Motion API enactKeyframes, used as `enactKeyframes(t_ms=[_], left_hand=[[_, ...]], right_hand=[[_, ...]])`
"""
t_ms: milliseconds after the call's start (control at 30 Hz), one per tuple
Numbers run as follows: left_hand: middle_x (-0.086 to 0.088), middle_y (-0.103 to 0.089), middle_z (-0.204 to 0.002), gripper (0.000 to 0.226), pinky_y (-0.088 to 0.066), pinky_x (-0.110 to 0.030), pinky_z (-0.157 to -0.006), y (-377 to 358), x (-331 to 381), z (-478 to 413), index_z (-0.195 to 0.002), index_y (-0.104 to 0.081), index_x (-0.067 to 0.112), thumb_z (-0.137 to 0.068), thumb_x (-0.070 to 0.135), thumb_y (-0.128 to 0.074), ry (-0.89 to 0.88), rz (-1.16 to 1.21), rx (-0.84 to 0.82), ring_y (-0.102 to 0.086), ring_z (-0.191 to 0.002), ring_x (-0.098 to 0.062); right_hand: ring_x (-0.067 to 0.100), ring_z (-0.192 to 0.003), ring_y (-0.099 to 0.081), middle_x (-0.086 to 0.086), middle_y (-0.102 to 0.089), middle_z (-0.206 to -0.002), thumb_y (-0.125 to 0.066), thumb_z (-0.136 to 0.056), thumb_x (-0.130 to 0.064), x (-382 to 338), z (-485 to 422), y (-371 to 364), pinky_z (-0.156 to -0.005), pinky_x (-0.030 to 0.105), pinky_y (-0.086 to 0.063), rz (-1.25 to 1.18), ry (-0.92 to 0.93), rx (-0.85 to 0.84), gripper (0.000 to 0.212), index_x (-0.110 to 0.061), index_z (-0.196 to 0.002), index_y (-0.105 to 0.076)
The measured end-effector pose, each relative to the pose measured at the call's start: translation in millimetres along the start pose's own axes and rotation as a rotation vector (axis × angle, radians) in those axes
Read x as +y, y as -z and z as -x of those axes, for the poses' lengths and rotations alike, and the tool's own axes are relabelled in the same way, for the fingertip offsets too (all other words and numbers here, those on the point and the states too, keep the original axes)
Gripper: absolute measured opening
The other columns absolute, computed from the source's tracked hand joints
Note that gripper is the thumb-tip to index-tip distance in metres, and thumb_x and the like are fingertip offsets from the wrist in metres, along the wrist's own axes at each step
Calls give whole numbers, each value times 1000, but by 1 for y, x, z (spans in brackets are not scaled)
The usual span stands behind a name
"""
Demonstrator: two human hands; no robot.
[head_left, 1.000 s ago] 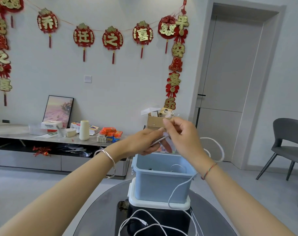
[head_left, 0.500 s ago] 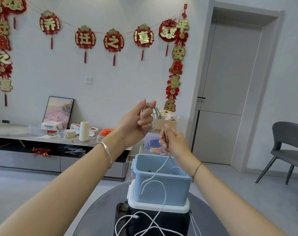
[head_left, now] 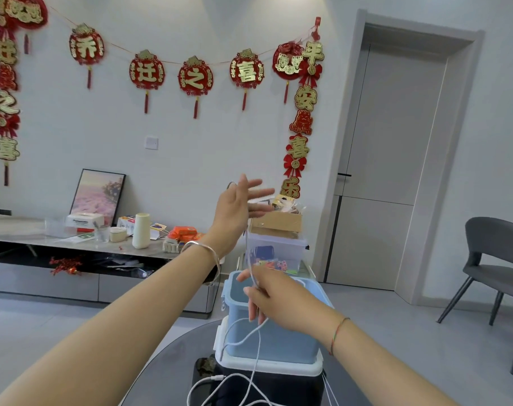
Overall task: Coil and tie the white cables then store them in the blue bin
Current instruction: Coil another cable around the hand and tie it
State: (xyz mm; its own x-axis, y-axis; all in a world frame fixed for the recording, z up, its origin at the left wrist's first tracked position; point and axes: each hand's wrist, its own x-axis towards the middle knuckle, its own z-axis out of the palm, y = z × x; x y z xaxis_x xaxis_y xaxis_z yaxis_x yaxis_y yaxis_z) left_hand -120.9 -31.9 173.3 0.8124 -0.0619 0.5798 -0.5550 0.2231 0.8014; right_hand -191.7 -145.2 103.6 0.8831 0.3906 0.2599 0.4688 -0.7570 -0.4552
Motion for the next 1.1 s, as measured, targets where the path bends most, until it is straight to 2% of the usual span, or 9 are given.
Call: enactKeyframes(t_ms=[100, 167, 267, 400, 533, 633, 767, 867, 1100], left_hand=[[0, -72, -86, 41, -52, -20, -56, 4, -11, 8, -113, -59, 9, -102, 37, -30, -99, -429, -144, -68, -59, -17], [2, -71, -75, 42, -50, -19, -56, 11, -13, 13, -109, -62, 11, -101, 39, -31, -151, -672, -269, -65, -52, -16], [3, -58, -53, 48, -41, -12, -45, 20, -9, 26, -97, -66, 10, -103, 37, -27, -46, -726, -426, -50, -37, -6], [10, -35, -43, 55, -29, -15, -47, 19, -4, 39, -75, -66, 12, -101, 44, -29, 17, -714, -559, -32, -41, -3], [-1, -24, -51, 51, -20, -18, -41, 28, 3, 40, -64, -58, 12, -86, 56, -45, 155, -454, -563, -21, -46, -14], [6, -24, -47, 45, -12, -20, -42, 40, 1, 36, -54, -49, 21, -94, 41, -46, 197, -262, -522, -16, -43, -10], [10, -19, -41, 42, -15, -17, -35, 51, -5, 28, -58, -39, 20, -98, 34, -42, 323, -4, -363, -13, -35, -6], [11, -18, -37, 44, -16, -16, -32, 52, -10, 26, -57, -38, 21, -97, 37, -44, 387, 240, -261, -15, -29, -4], [6, -23, -32, 39, -12, -16, -31, 39, -3, 20, -50, -41, 19, -85, 37, -50, 402, 793, -225, -7, -32, -9]], right_hand=[[19, -66, -56, 4, -65, -76, -38, -100, -31, -10, 7, 15, -65, 34, -45, 291, 100, 196, 24, -19, -100, -58], [11, -55, -47, -2, -56, -62, -43, -98, -39, -11, 11, 29, -53, 27, -36, 386, 156, 350, 29, -20, -87, -62], [3, -51, -46, -12, -41, -46, -56, -90, -47, -2, 13, 53, -47, 16, -23, 402, 199, 490, 28, -24, -74, -63], [2, -52, -46, -17, -52, -52, -73, -76, -42, 12, 6, 71, -50, 12, -32, 103, 221, 435, 19, -28, -69, -64], [-4, -74, -53, -11, -60, -82, -74, -79, -15, 30, -3, 75, -69, 5, -40, -145, 174, 342, 19, -25, -89, -61], [-9, -98, -56, -19, -65, -103, -64, -89, -20, 49, -6, 67, -83, 1, -39, -192, 112, 349, 17, -31, -102, -64], [7, -75, -70, -6, -74, -80, -53, -94, -13, 58, -5, 52, -64, 15, -53, -501, 13, 427, 18, -17, -101, -69], [11, -58, -66, 1, -72, -70, -48, -97, -14, 62, -10, 36, -54, 20, -54, -635, -122, 448, 21, -9, -105, -67], [11, -51, -58, 5, -68, -66, -38, -98, -13, 83, -23, -6, -54, 19, -50, -206, -336, 171, 29, -10, -84, -64]])
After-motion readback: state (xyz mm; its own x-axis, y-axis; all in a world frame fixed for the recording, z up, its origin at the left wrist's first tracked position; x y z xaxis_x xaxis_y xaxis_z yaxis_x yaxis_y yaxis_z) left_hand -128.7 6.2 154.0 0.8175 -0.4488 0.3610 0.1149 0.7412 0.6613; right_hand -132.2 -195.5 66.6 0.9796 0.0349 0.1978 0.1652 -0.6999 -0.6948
